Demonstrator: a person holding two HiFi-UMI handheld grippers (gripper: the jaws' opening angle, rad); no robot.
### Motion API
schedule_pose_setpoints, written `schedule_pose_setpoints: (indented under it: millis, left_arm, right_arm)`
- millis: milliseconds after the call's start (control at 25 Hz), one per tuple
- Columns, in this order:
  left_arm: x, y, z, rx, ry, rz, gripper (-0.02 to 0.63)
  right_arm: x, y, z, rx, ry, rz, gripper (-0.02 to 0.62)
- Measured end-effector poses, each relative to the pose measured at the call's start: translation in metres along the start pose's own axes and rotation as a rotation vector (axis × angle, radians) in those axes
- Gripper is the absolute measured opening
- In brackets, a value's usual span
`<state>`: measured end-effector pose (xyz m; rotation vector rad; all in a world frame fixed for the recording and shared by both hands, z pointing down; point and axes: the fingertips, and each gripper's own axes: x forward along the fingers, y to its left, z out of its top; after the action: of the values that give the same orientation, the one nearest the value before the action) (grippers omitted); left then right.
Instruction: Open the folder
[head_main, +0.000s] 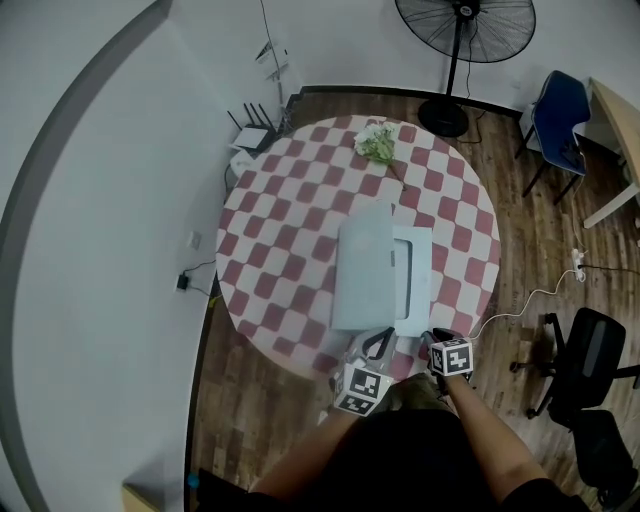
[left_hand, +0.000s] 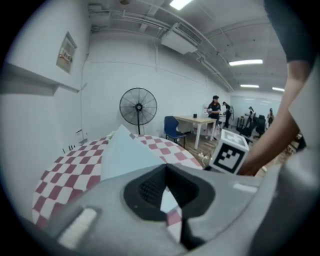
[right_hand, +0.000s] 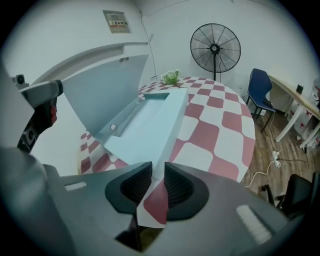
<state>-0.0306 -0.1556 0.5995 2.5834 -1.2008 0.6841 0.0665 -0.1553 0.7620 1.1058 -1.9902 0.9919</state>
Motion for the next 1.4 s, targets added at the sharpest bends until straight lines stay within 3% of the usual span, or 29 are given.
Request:
schedule_pose_setpoints:
  millis: [200,360,520,720,880,960,1160,1400]
  left_arm:
    - [-0.046,0.057,0.019,-0.085,-0.097,0.148,0.0]
    - [-0.083,0.104,0.01,-0.123,-0.129,0.278,0.0]
    - [-0.11,0.136,-0.006,-0.021,-0.093,0.364,0.0]
    - [-0.141,0.183,-0.033,-0.057,-0.065,0.475,0.0]
    - [-0.158,0.213,-0.059,0.058,0.022,0.552,0.002]
    - [-0.163,0.226,-0.072,0.073,0.059,0.572,0.005]
    - [-0.18,0.257,-0.108,-0.009,0.117,0.632,0.023]
    - [-0.186,0.281,-0.142,-0.097,0.157,0.646,0.023]
  right_arm:
    - [0.001,0.014,-0.001,-0.091,0.001,-0.043,0.003]
    - [0.002,0.016,-0.003,-0.12,-0.001,-0.084,0.003]
    - [0.004,0.019,-0.003,-0.176,0.018,-0.115,0.003]
    - [0.006,0.027,0.001,-0.158,0.011,-0.124,0.002]
    - [0.013,0.045,0.008,-0.188,0.01,-0.112,0.002]
    - [0.019,0.053,0.012,-0.203,0.014,-0.104,0.002]
    - [0.026,0.078,0.02,-0.228,0.02,-0.079,0.002]
    - [0.036,0.102,0.032,-0.252,0.008,-0.045,0.002]
